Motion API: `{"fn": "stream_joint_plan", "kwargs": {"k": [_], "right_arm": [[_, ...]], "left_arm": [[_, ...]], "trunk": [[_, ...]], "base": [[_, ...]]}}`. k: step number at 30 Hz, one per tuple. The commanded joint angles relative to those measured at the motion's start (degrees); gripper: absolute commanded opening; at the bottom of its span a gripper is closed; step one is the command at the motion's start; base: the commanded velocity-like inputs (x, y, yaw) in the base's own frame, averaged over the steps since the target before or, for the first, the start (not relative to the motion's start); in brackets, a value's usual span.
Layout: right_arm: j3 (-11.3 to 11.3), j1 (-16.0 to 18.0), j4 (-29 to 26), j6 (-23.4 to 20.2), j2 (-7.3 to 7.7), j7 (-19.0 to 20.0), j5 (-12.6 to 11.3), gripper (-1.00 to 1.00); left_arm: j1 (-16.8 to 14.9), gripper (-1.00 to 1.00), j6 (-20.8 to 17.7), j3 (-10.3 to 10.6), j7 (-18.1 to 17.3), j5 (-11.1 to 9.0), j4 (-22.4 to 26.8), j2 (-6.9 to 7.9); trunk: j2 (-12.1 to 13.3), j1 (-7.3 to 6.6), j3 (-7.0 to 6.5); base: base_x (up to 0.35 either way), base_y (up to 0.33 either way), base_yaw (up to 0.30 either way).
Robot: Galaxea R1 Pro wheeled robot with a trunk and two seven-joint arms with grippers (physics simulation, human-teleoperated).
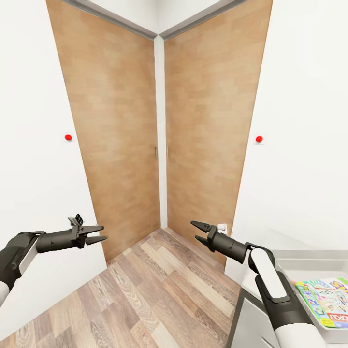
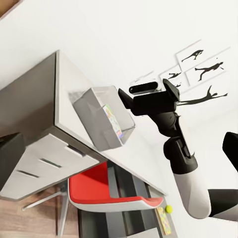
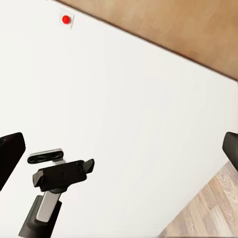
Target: Put all the toys in the child's room - the three board games (two on the bed and one on the table), the two jigsaw puzzles on the table, and the tennis ball on the table - inside the toy box on the table in the child's room.
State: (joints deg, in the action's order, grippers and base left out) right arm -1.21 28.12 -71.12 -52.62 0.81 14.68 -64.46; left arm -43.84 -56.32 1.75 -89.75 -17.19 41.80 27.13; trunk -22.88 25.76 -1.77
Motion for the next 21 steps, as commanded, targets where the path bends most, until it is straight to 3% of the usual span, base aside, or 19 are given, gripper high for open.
{"fn": "stream_joint_plan", "kwargs": {"k": [1, 21], "right_arm": [[-0.07, 0.01, 0.01, -0.20, -0.10, 0.46, 0.47, 1.00], [0.48, 0.01, 1.37, 0.98, -0.36, -0.95, 0.56, 1.00]], "left_arm": [[-0.07, 1.00, -0.62, 0.21, -0.25, -0.05, -0.05, 0.03], [-0.02, 1.00, -0.64, 0.39, 0.13, -0.11, -0.05, -0.43]], "trunk": [[-0.04, 0.02, 0.03], [-0.04, 0.02, 0.02]], "base": [[0.000, 0.000, 0.253], [-0.002, 0.000, 0.281]]}}
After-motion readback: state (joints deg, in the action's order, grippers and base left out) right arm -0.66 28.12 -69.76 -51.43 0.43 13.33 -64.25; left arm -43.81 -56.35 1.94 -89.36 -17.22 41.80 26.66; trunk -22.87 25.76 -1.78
